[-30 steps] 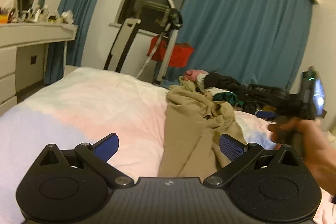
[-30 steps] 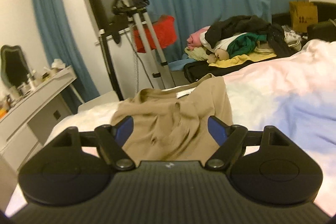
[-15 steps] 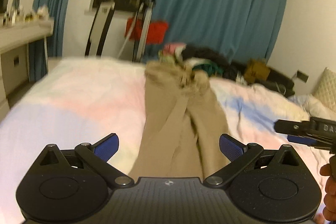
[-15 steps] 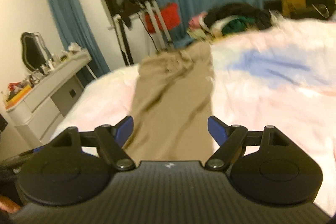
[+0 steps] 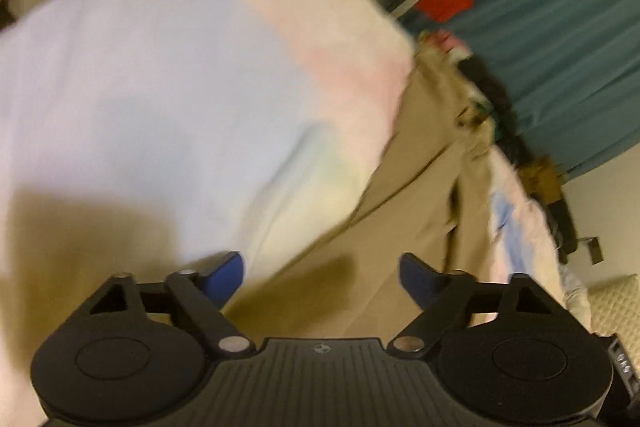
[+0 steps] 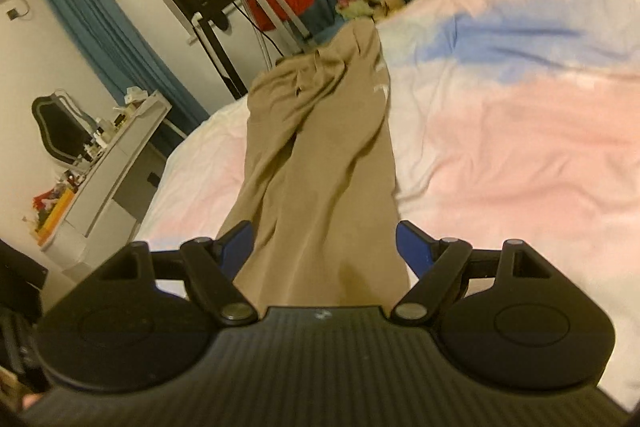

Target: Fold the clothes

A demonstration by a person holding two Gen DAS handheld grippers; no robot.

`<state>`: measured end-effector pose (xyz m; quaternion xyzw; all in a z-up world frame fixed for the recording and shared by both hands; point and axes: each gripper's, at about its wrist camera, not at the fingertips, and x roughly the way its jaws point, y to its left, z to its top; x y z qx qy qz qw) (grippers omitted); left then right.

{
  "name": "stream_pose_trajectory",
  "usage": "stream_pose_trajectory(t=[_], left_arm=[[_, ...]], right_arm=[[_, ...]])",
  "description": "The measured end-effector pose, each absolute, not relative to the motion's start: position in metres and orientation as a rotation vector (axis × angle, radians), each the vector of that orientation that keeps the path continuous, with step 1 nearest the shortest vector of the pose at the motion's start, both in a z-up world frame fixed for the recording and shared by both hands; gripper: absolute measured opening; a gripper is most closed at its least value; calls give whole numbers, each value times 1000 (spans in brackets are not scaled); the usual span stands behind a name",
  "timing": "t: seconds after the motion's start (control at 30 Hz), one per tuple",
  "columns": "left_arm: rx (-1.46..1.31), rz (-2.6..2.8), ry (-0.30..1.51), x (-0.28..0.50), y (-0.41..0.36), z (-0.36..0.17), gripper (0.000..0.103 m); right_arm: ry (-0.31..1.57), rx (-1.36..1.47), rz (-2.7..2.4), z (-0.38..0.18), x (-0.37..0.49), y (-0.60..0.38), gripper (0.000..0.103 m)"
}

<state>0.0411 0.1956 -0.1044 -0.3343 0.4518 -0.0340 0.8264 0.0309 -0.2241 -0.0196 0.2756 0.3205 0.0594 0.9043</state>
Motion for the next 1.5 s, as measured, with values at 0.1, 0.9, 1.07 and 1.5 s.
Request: stream_pose_trajectory(t=[0.1, 0.9, 1.07, 1.5], left_arm=[[-742, -53, 1012, 41, 200, -117, 64], [360, -436, 548, -53, 33, -59, 10], [407, -521, 631, -50, 18, -74, 10], [403, -610, 696, -46, 11, -85, 55]], right_arm=[[694, 598, 126, -26, 34, -225, 80], [815, 648, 186, -42, 43, -213, 80], [816, 636, 175, -42, 44, -212, 80], [751, 585, 142, -32, 40, -215, 80]])
